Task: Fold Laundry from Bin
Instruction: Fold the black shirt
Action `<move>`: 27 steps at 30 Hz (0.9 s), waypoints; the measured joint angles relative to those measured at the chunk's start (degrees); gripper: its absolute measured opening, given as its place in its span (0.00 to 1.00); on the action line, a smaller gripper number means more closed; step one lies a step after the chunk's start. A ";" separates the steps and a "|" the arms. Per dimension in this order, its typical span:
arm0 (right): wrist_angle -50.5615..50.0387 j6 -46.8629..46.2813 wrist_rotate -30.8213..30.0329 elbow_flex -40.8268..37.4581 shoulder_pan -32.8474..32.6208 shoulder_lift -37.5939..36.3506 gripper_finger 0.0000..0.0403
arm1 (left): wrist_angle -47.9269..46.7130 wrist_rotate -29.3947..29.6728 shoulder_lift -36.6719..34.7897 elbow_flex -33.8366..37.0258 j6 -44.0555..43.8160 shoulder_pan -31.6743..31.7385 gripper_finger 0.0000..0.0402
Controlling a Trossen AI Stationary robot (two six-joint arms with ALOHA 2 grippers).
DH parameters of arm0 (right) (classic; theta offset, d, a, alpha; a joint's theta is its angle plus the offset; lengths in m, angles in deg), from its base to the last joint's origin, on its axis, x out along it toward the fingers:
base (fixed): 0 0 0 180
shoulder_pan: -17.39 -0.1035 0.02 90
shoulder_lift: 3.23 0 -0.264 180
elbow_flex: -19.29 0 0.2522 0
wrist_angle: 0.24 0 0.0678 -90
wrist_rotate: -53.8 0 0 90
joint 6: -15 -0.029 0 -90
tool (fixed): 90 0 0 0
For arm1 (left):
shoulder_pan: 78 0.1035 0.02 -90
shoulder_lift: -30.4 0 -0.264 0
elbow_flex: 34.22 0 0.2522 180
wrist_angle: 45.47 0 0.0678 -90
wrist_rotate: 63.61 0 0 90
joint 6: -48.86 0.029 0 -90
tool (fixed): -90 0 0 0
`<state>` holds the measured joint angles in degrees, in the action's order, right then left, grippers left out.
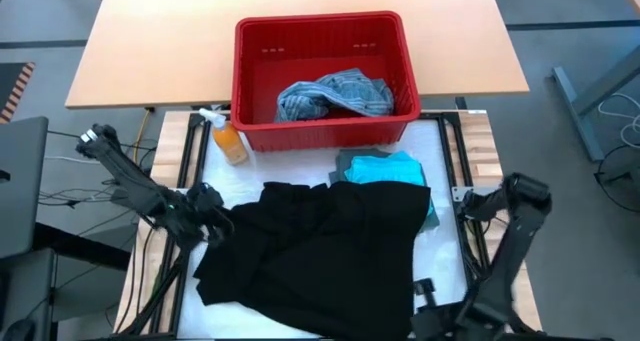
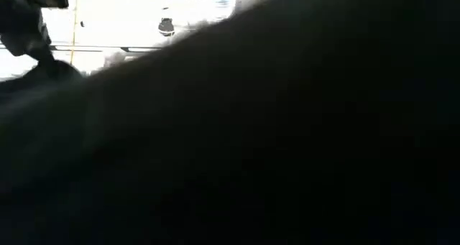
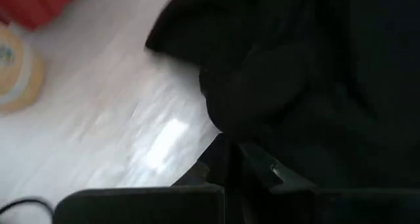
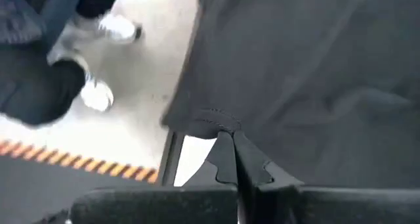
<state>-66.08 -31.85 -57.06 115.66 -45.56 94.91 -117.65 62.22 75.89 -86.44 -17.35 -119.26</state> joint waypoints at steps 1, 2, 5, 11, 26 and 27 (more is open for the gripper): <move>-1.44 -1.95 -1.86 0.03 -1.25 -1.41 0.02 | 0.04 0.91 -2.64 -0.19 0.65 -0.49 0.00; -3.15 -3.81 -3.54 0.03 -2.57 -2.70 0.02 | 0.00 1.94 -5.32 -0.50 1.11 -0.91 0.00; -8.82 -10.51 -9.21 -0.02 -7.14 -6.08 0.02 | 0.14 5.98 -12.81 -1.48 3.02 -1.99 0.00; -21.61 -28.88 -21.02 -0.01 -15.41 -11.29 0.02 | 5.44 11.52 -25.11 -2.01 10.48 -2.69 0.00; -37.09 -49.37 -38.06 0.31 -16.93 -13.05 0.02 | 37.77 8.33 -31.30 -1.96 43.51 -2.71 0.00; -35.85 -48.80 -41.33 0.68 -15.74 -13.02 0.02 | 40.99 7.22 -31.29 -1.96 46.94 -2.71 0.00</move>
<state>-101.93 -80.65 -98.39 116.34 -61.31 81.89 -76.66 69.44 44.60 -88.41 29.58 -121.97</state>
